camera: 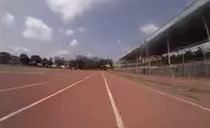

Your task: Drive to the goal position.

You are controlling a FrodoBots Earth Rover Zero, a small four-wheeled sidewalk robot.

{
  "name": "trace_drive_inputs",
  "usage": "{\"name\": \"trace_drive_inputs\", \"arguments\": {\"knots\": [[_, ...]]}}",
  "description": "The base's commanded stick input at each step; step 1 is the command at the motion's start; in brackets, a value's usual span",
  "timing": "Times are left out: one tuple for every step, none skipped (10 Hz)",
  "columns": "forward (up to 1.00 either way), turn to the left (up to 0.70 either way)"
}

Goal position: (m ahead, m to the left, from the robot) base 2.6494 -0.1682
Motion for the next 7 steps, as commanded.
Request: {"name": "trace_drive_inputs", "arguments": {"knots": [[0.70,0.00],[0.70,0.00],[0.70,0.00],[0.70,0.00],[0.70,0.00],[0.70,0.00],[0.70,0.00]]}}
